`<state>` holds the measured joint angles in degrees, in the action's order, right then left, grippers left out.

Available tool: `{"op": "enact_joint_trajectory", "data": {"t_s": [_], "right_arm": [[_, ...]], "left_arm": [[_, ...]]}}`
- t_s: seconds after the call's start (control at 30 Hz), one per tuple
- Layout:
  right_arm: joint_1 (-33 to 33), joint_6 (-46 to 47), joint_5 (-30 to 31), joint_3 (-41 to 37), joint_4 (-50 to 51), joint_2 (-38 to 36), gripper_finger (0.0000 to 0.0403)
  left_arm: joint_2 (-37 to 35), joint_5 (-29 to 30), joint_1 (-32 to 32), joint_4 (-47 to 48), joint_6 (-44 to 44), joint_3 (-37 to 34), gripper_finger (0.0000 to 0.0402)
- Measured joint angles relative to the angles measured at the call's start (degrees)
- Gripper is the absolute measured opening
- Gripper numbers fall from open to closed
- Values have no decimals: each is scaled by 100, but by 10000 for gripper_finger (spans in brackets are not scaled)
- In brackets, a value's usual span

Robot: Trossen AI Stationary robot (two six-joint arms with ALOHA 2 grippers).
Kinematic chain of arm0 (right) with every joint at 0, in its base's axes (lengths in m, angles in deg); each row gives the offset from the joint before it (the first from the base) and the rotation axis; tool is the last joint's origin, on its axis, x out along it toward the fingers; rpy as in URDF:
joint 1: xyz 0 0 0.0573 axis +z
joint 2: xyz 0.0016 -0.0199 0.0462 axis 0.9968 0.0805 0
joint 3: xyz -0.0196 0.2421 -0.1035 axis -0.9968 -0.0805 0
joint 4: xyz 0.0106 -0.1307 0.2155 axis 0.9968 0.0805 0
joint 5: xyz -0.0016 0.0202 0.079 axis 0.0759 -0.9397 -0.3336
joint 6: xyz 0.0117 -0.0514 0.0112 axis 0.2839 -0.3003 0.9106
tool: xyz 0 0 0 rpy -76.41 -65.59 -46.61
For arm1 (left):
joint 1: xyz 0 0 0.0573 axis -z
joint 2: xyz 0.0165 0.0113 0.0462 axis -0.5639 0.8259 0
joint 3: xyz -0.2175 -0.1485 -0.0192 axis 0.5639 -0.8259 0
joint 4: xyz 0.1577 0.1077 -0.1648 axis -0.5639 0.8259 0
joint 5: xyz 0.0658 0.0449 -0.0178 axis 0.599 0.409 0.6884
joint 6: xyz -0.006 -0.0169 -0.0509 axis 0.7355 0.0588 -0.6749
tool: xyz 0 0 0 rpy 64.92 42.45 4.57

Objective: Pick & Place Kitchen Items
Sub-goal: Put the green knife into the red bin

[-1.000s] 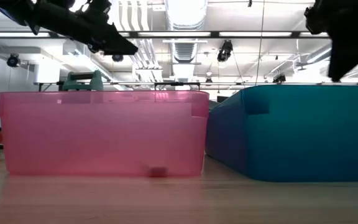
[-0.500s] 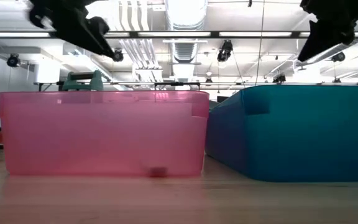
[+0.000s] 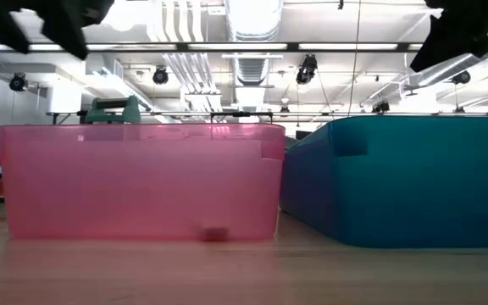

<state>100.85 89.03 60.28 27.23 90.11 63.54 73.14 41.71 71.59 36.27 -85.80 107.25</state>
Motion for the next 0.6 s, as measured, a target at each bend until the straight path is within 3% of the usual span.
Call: {"op": "enact_joint_trajectory", "data": {"t_s": [0.2, 0.43, 0.6], "right_arm": [[0, -72, 137, 0, -2, -72, 74], [0, -148, 139, 0, -2, -71, 90], [0, -148, 139, 0, -2, -71, 98]], "left_arm": [[872, -586, 204, -31, -354, 263, 218], [1618, -1819, 222, -30, -830, 704, 218], [1938, -2014, 359, -41, -860, 969, 218]]}}
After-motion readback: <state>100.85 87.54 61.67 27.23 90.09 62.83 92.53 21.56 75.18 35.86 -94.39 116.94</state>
